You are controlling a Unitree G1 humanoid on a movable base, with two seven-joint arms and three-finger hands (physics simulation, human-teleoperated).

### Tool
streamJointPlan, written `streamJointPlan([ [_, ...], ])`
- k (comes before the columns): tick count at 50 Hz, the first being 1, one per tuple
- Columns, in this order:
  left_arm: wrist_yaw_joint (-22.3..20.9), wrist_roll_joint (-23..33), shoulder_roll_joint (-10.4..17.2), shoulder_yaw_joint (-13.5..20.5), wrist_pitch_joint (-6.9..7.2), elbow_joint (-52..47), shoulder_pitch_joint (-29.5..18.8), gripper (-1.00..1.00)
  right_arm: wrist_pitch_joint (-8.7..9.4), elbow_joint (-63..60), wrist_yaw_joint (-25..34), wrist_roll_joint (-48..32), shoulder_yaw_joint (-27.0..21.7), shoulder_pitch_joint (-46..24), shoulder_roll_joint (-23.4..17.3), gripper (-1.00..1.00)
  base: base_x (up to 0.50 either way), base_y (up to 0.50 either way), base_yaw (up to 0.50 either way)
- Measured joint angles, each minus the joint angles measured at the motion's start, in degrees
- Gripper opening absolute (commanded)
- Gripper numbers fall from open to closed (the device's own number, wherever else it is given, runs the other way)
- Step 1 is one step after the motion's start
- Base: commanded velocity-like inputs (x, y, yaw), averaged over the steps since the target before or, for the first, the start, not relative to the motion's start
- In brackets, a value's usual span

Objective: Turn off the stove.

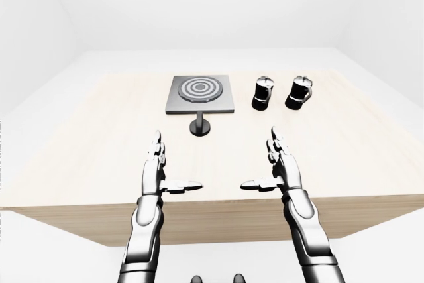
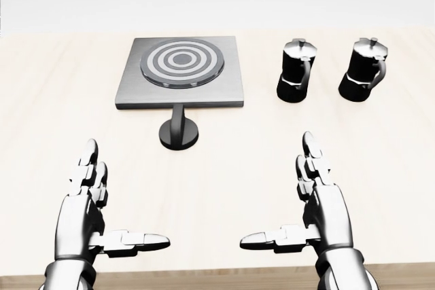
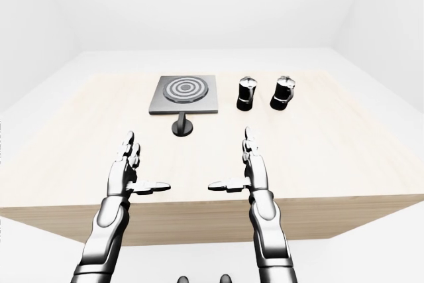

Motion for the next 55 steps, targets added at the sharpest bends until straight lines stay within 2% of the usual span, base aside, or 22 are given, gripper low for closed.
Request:
streamJointPlan([
  [8,0.13,0.00,0.04,0.04,-0.20,0.18,0.06,1.00,0.06,0.00,0.09,-0.06,-0.02,0.05,0.02,1.00,0.00,0.24,0.00],
  [19,0.17,-0.02,0.06,0.07,0.37,-0.73,0.48,1.00,0.12,-0.05,0.12,-0.05,0.01,0.12,0.05,1.00,0.00,0.24,0.00],
  [30,0.23,0.01,0.06,0.13,0.34,-0.58,0.39,1.00,0.29,0.09,0.11,0.01,0.00,-0.02,0.06,1.00,0.00,0.24,0.00],
  [44,0.25,-0.10,0.09,0.14,0.06,-0.23,0.26,1.00,0.08,0.75,0.42,-0.06,0.09,-0.33,-0.03,1.00,0.00,0.00,0.00],
  [55,0.21,-0.15,0.05,0.12,-0.06,-0.12,0.26,1.00,0.12,1.18,0.79,-0.34,0.19,-0.52,-0.07,1.00,0.23,0.00,0.00],
])
